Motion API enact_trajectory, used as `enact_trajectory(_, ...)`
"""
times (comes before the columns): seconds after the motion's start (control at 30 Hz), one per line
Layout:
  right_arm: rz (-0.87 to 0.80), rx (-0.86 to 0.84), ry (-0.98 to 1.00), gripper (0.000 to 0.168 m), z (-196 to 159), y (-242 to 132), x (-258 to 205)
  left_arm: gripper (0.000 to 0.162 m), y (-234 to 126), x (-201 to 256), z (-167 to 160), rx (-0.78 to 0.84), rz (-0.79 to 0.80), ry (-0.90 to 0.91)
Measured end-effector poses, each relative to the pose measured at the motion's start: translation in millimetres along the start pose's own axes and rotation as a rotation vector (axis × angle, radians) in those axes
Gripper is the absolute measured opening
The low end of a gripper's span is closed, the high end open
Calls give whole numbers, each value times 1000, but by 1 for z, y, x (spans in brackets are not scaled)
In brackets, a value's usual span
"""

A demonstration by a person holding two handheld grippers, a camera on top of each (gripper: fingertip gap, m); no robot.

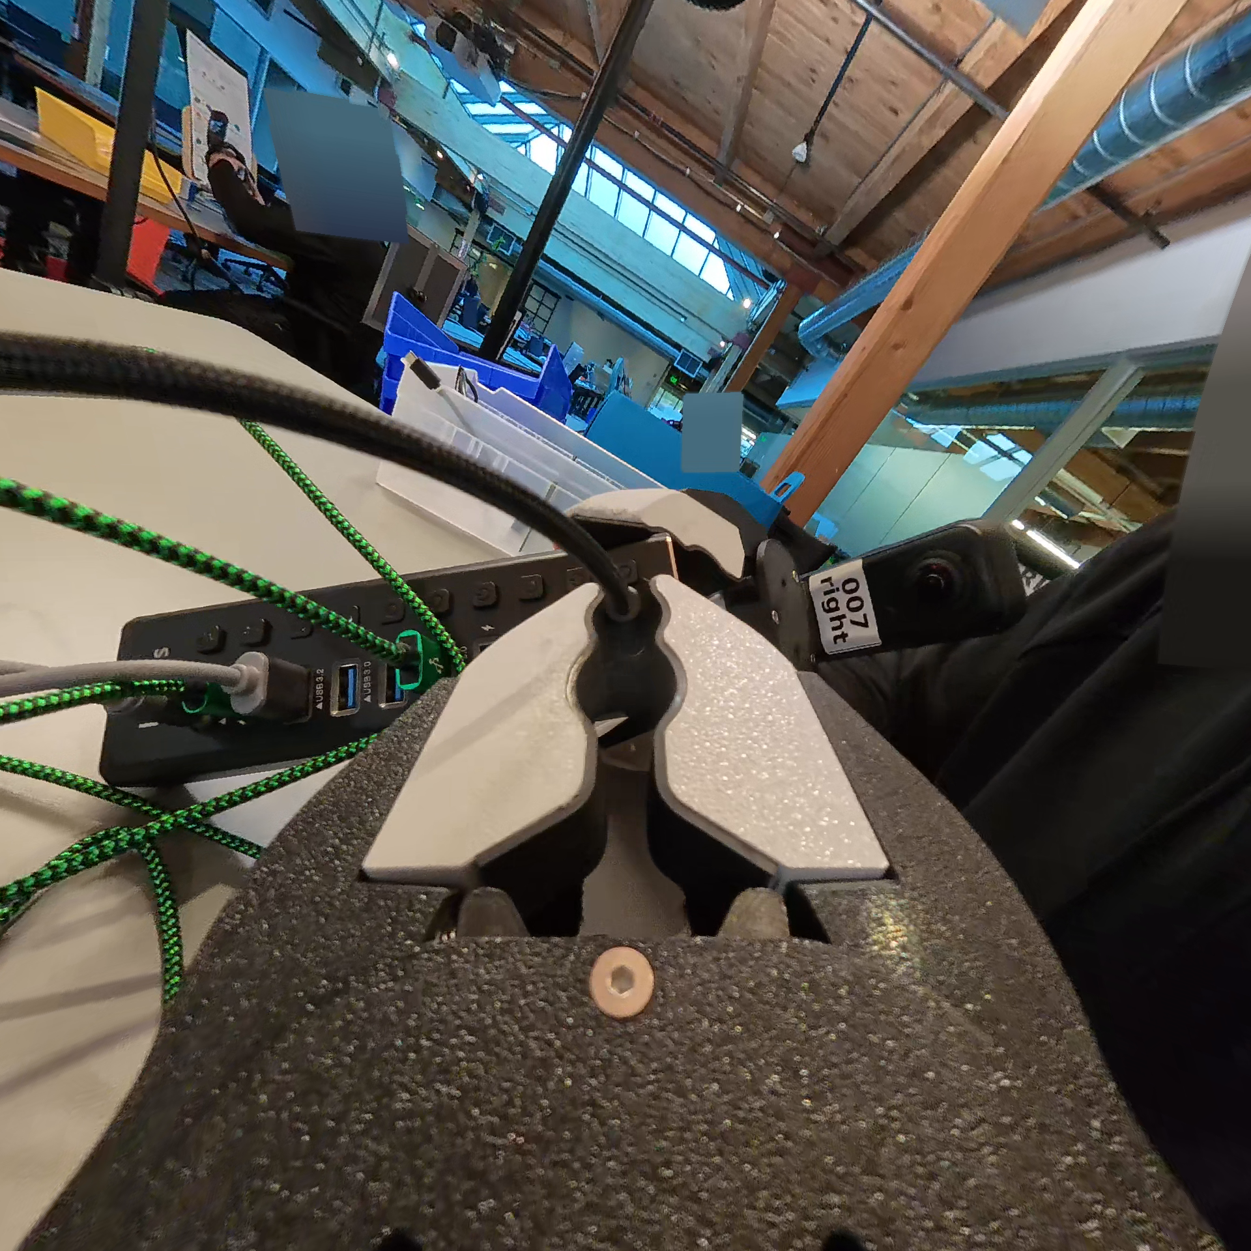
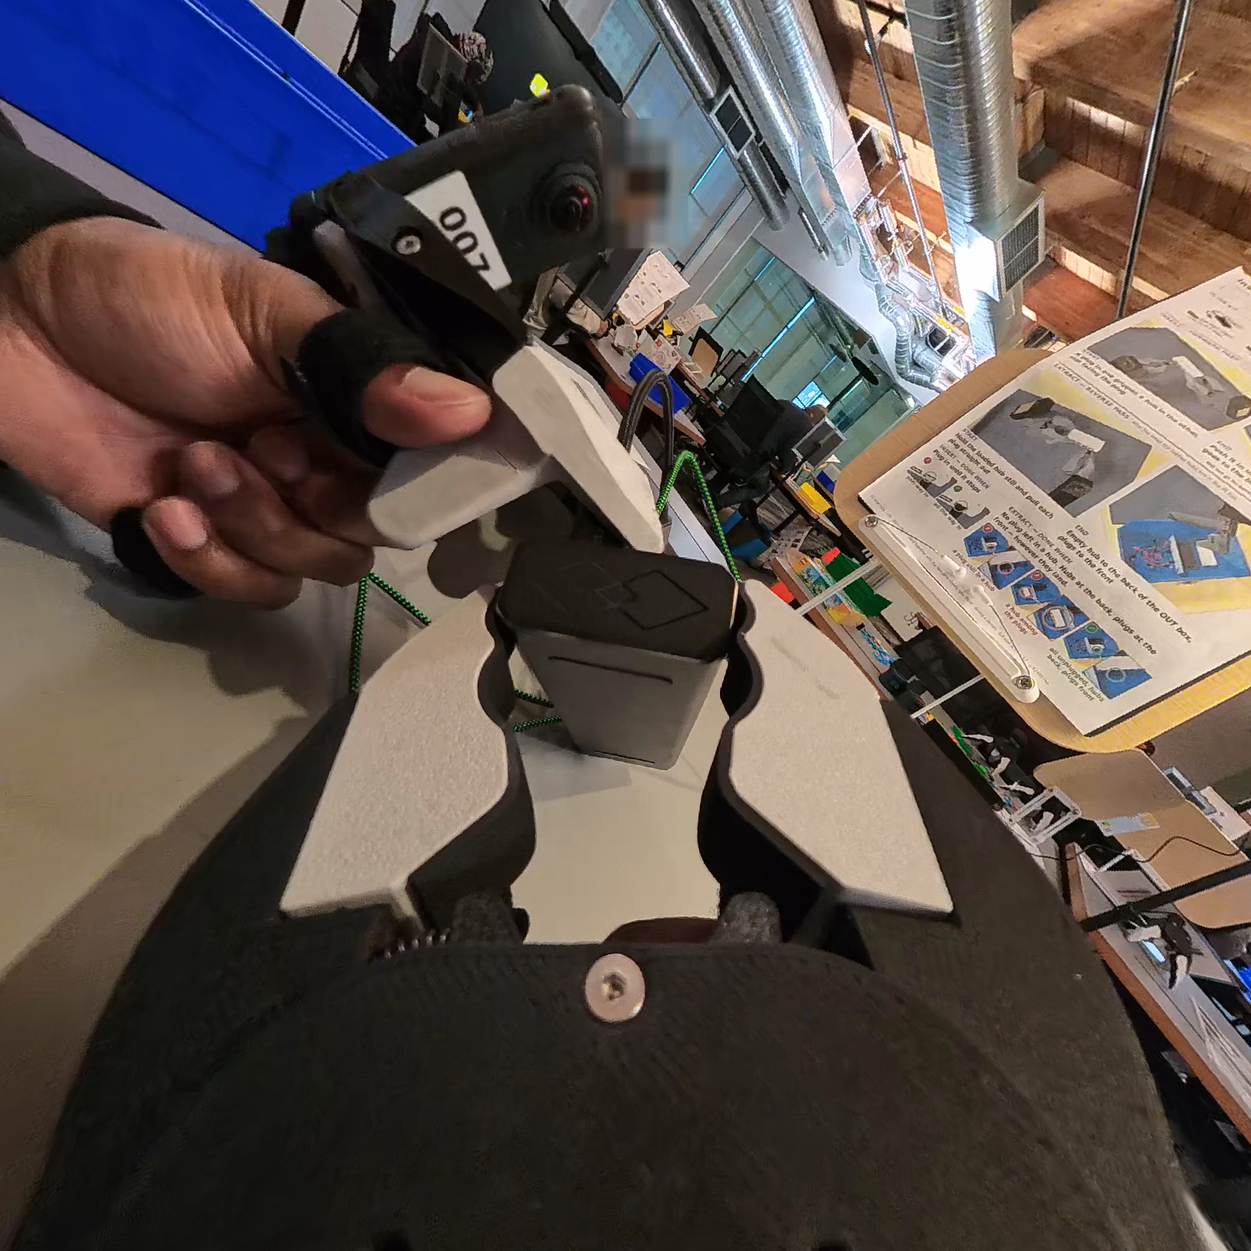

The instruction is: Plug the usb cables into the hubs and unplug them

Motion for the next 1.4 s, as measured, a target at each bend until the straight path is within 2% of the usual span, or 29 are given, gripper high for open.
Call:
enact_trajectory(0.17,-4,-5,-26,60,1,-1,-2,7,-1,-1,-1,-3,-19,-23)
enact_trajectory(0.3,-4,-6,-30,61,0,-2,-3,8,-1,2,0,-52,8,48)
enact_trajectory(0.53,22,1,-41,60,-1,-4,-2,8,-1,1,0,-91,-24,52)
enact_trajectory(0.6,24,1,-41,60,-2,-5,-1,8,0,0,0,-97,-31,17)
enact_trajectory(0.7,19,-4,-50,61,-1,-4,-2,8,-1,-4,1,-70,-71,-131)
enact_trajectory(0.8,31,4,-51,61,-3,-6,-2,9,1,7,6,-222,21,111)
enact_trajectory(0.9,29,4,-36,60,-1,-5,-3,8,-1,6,6,-185,-3,19)
enact_trajectory(1.03,44,12,-23,61,-3,-6,-2,9,1,10,7,-233,32,139)
enact_trajectory(1.17,32,1,-30,61,-2,-4,-2,7,-3,-1,3,-110,-54,-80)
enact_trajectory(1.2,27,-1,-58,60,-2,-4,-3,7,-3,-2,3,-122,-57,-74)
enact_trajectory(1.3,52,5,-55,60,-3,-6,0,9,1,10,8,-281,26,186)
enact_trajectory(1.33,62,11,-43,60,-3,-8,0,9,2,13,9,-314,32,224)
enact_trajectory(1.4,72,14,-23,60,-1,-8,1,8,0,8,9,-256,-34,66)
Point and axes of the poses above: each gripper's, where its closed fingertips meet, y out along the fingers, z out of its top, x = y × z across the jaws, the point moved 9 cm from there along -y, back along the fingers, and after that the axes turned 10 degrees about -z, right-handed, at the moved point
